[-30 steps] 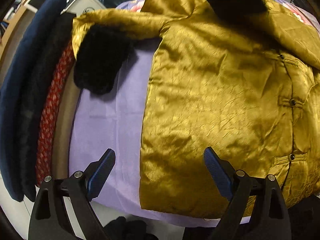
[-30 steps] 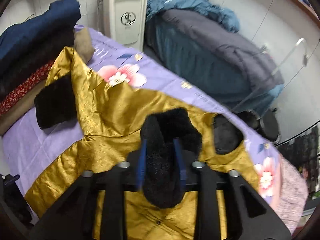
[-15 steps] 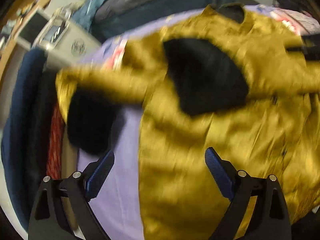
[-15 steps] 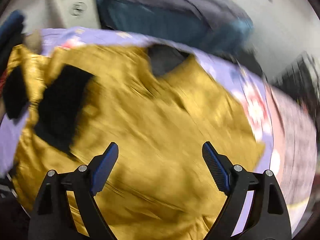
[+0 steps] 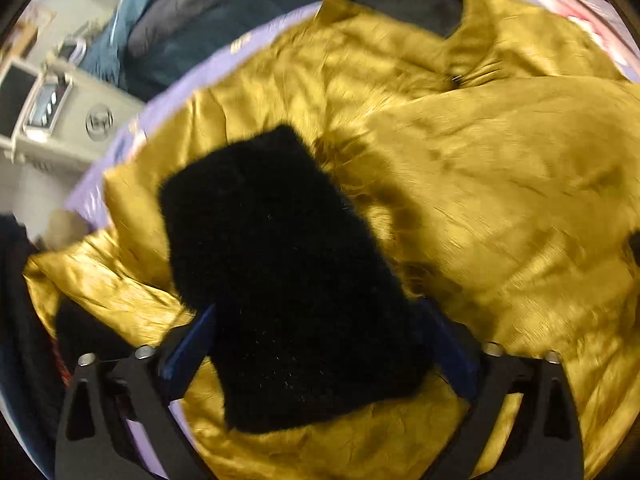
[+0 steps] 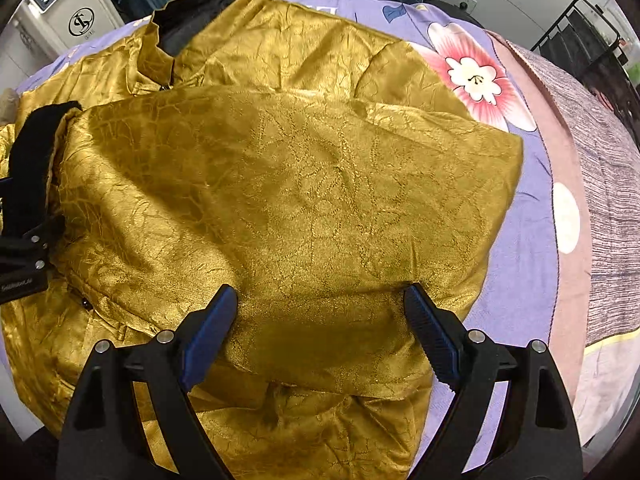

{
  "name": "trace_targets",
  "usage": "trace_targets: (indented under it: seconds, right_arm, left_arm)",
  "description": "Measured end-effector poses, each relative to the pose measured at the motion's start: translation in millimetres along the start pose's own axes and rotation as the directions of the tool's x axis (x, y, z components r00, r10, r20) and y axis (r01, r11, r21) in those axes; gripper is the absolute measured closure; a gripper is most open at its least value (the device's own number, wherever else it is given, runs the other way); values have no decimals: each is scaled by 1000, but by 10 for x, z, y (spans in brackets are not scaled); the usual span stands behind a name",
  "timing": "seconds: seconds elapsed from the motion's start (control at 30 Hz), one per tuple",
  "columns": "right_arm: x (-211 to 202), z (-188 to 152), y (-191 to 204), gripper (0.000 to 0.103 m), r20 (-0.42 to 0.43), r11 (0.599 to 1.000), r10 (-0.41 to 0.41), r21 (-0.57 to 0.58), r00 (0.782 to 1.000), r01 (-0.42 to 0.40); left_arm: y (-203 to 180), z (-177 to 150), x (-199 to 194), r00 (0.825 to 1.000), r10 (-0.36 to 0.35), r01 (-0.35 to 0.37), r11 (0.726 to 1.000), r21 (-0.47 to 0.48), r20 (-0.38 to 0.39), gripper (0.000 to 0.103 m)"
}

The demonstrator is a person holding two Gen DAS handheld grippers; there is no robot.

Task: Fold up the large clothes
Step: 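Fold the held sleeve across the jacket front with the right gripper and release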

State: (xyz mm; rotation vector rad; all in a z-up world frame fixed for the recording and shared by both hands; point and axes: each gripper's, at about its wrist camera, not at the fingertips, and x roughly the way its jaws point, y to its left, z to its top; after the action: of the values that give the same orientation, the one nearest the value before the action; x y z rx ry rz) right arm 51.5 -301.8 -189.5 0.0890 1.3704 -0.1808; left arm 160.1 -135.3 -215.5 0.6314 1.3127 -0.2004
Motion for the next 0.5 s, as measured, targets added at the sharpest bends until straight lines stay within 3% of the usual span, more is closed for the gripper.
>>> trace_targets:
  seconds: [0.23,0.5]
  right_arm:
    - [197,3,-16,12,-34,1000,-6,-3,999,5]
    - [434,151,-17,6,-81,1000,-3,-5,997,2]
  left_arm:
    - [108,37,244,992,-121,120,992,-50,-20,5]
    - [87,92,301,992,-120,119,992,-36,-32,5]
